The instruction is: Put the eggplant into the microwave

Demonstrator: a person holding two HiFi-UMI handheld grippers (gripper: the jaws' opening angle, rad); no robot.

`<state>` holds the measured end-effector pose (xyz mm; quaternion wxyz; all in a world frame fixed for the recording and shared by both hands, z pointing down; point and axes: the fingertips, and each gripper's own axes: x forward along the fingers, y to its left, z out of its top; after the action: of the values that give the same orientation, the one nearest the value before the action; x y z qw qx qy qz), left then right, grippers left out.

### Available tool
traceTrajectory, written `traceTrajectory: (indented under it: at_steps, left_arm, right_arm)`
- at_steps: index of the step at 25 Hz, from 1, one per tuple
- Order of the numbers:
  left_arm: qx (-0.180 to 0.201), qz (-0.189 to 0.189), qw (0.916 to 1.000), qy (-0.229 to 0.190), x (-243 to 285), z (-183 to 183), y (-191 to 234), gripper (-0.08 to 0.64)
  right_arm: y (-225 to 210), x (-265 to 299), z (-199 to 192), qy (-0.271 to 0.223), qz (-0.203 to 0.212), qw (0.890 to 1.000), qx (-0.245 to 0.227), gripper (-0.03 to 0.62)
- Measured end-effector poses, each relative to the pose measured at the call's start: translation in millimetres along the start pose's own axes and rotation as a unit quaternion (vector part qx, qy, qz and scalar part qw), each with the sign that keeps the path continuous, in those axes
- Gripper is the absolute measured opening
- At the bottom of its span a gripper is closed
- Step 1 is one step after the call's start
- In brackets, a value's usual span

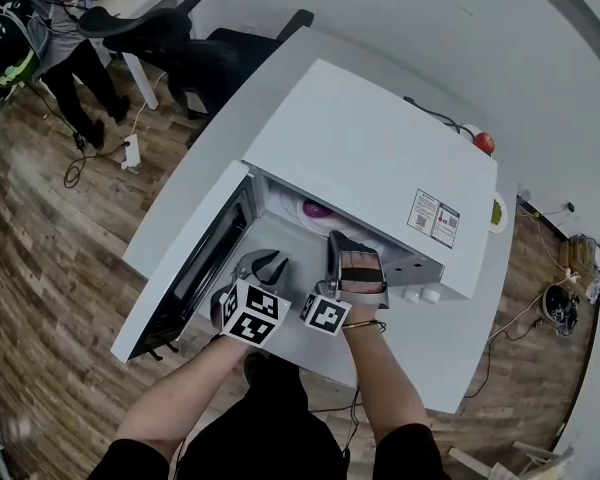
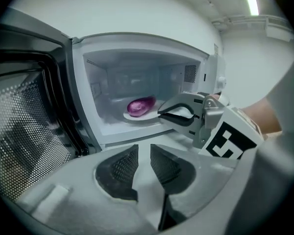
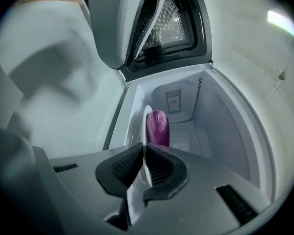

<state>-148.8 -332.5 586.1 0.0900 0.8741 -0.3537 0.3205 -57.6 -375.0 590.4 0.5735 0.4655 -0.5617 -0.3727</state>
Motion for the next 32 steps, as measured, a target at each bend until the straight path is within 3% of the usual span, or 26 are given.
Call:
traceTrajectory:
  at_steps: [6, 12, 32]
  left_arm:
    - [-0.005, 0.000, 1.0000, -0.001, -1.1, 0.1, 3.6, 0.081]
    - [-0.007, -0.002, 1.0000, 0.001, -4.2, -1.9, 2.8, 0.081]
    - [-0.006, -0.011, 0.9999, -0.006, -6.3, 9.5, -0.8, 0.081]
  right_arm:
    - [-2.2, 1.9, 2.1, -0.003, 0.014, 1.000, 0.018, 0.023]
    - [-5.5, -1.4, 3.3, -0.003, 0.029, 0.999, 0.034, 0.098]
    - [1.0, -19.5, -2.3, 0.002, 0.109, 0.989, 0.102, 0.120]
